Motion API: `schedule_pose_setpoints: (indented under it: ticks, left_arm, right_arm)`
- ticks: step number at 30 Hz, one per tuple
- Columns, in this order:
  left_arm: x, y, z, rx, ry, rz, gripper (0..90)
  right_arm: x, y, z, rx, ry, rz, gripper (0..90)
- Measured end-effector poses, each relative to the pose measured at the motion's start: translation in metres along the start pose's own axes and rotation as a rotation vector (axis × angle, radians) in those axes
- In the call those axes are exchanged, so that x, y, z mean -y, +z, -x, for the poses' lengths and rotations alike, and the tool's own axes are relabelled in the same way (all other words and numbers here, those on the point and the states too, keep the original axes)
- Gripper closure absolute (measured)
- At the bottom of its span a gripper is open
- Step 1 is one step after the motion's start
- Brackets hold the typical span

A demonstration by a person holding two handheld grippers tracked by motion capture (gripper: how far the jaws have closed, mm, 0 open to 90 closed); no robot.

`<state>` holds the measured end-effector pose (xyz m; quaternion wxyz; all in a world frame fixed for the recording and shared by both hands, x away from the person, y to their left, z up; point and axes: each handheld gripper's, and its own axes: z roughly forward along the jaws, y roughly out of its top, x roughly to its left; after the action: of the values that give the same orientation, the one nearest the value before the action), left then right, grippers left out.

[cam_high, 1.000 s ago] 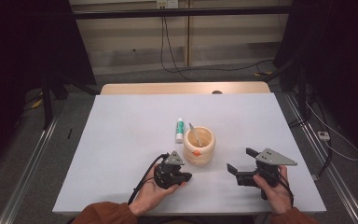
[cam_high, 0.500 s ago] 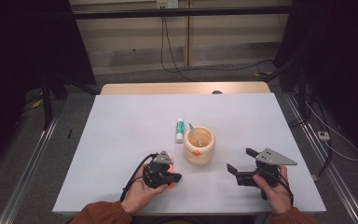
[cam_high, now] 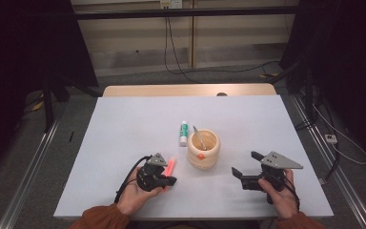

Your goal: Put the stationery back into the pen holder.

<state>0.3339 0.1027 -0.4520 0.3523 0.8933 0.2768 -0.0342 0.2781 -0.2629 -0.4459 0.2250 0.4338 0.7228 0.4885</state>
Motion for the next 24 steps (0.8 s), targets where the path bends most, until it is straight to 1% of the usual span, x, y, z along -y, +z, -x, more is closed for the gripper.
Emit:
schedule_pose_setpoints:
  ticks: [5,9,13,16,20,23,24]
  left_arm:
    - [0.002,-0.004,-0.004,-0.007,-0.003,-0.005,90.0]
    - [0.004,-0.007,-0.006,-0.022,-0.007,-0.009,90.0]
    - [0.006,-0.01,-0.01,-0.02,-0.016,-0.006,90.0]
    - [0.006,-0.009,-0.009,-0.023,-0.009,-0.005,90.0]
    - [0.008,-0.01,-0.008,-0.029,-0.003,0.007,90.0]
    - [0.008,-0.012,-0.005,-0.019,0.005,0.021,90.0]
    - [0.007,-0.014,-0.004,-0.014,0.008,0.034,90.0]
  right_arm:
    - [0.0,0.0,0.0,-0.001,-0.001,0.001,4.9]
    - [0.0,0.0,0.0,0.0,0.0,0.0,4.9]
    - [0.0,0.0,0.0,-0.002,0.0,-0.001,4.9]
    - [0.0,0.0,0.0,-0.002,-0.004,-0.003,4.9]
    - [0.0,0.0,0.0,-0.001,-0.003,-0.002,4.9]
    - [0.0,0.0,0.0,-0.001,-0.005,0.0,4.9]
    - [0.0,0.0,0.0,-0.003,-0.005,0.0,4.9]
